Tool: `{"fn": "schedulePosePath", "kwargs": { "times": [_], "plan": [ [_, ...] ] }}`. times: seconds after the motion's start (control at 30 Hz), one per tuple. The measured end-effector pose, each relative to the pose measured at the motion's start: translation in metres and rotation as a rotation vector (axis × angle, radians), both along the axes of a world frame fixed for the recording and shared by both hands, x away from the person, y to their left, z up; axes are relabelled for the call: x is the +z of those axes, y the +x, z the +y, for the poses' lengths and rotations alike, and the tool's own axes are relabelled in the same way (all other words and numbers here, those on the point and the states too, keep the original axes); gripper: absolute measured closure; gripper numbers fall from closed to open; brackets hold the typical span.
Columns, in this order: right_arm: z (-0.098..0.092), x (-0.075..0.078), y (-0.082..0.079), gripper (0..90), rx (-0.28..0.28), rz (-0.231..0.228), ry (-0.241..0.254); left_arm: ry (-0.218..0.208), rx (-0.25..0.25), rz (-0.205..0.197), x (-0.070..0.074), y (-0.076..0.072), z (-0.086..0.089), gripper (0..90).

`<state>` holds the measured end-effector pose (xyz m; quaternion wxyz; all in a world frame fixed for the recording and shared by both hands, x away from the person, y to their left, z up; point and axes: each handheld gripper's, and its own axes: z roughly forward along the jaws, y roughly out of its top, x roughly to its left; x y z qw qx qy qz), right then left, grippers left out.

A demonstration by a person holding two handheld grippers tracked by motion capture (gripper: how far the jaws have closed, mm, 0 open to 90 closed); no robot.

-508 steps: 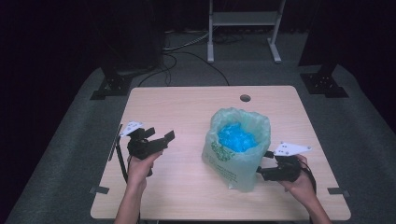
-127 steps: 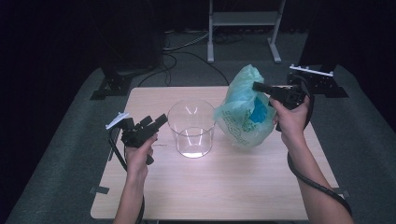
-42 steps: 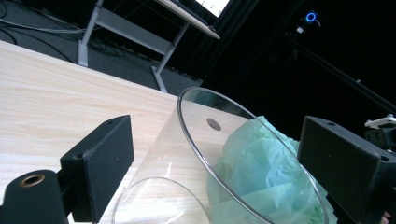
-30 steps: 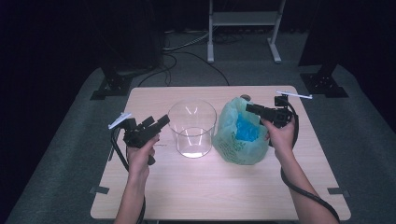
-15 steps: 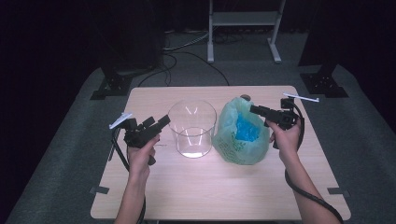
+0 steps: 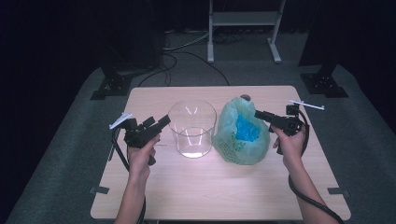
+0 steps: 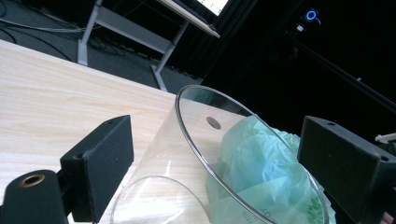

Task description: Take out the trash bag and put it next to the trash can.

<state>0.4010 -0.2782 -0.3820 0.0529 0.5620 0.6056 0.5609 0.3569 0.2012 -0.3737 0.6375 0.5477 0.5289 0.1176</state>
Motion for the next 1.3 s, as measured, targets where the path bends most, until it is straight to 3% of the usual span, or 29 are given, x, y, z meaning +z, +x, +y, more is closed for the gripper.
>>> {"fn": "schedulePosePath", "kwargs": {
  "times": [0.77,1.3],
  "plan": [
    [-0.026,-0.034,-0.024,46.3,-0.023,0.03,0.006,-0.001,-0.009,0.011,-0.002,0.001,-0.003,9.6],
    [-0.04,-0.054,-0.041,46.0,-0.036,0.04,0.043,-0.003,-0.011,0.015,-0.003,0.001,-0.004,9.6]
  ]
}}
